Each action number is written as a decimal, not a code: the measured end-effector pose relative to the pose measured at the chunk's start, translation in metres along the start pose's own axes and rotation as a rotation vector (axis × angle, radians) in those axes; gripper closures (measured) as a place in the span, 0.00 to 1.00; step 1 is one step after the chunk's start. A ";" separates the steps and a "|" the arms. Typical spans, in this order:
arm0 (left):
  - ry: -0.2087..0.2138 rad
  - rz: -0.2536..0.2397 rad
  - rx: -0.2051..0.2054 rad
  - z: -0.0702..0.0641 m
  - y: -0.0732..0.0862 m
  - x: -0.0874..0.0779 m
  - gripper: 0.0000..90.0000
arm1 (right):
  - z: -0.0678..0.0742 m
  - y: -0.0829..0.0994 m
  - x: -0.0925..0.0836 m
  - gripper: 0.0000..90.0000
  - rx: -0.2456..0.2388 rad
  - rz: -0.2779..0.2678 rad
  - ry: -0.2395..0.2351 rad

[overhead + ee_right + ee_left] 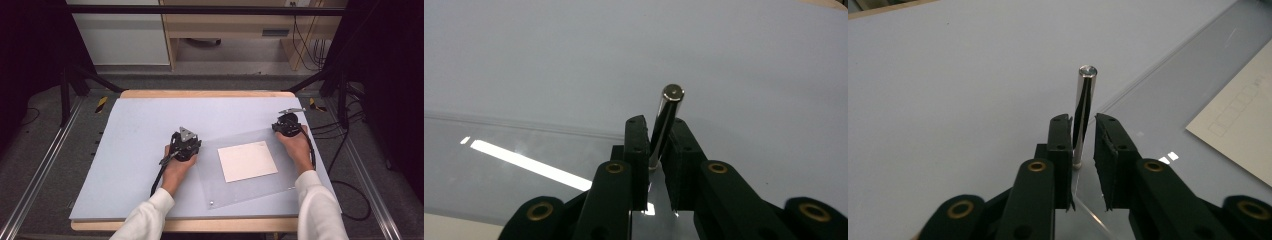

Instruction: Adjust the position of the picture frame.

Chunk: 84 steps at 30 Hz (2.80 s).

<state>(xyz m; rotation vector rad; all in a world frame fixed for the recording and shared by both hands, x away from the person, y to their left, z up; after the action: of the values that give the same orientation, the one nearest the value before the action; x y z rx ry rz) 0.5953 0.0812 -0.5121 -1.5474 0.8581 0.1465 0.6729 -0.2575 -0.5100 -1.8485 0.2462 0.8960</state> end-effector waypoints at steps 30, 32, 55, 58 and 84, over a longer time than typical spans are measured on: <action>-0.010 0.009 -0.014 0.001 -0.003 0.003 0.94 | 0.000 -0.006 0.006 0.90 -0.003 0.024 0.000; -0.010 0.012 -0.018 0.001 -0.003 0.003 0.94 | 0.000 -0.005 0.007 0.93 0.015 0.024 -0.003; 0.039 0.075 0.004 0.009 -0.025 -0.028 0.93 | 0.013 -0.023 -0.036 0.95 -0.024 0.065 -0.012; 0.040 0.076 -0.004 0.012 -0.027 -0.036 0.93 | 0.017 -0.030 -0.043 0.95 -0.038 0.063 -0.003; 0.015 0.085 -0.015 0.074 -0.057 -0.093 0.92 | 0.083 -0.079 -0.069 0.94 -0.087 0.075 -0.044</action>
<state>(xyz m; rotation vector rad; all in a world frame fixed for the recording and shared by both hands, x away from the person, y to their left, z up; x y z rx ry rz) 0.5910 0.1834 -0.4285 -1.5283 0.9363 0.2035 0.6279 -0.1652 -0.4238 -1.9080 0.2538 1.0118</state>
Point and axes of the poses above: each handheld gripper's, and its own axes: x roughly forward along the jaws, y roughly out of its underside, z roughly to its left, the point moved 6 cm from there along x, roughly forward along the jaws, and after that the axes turned 15 degrees about -x, right-handed, at the moved point
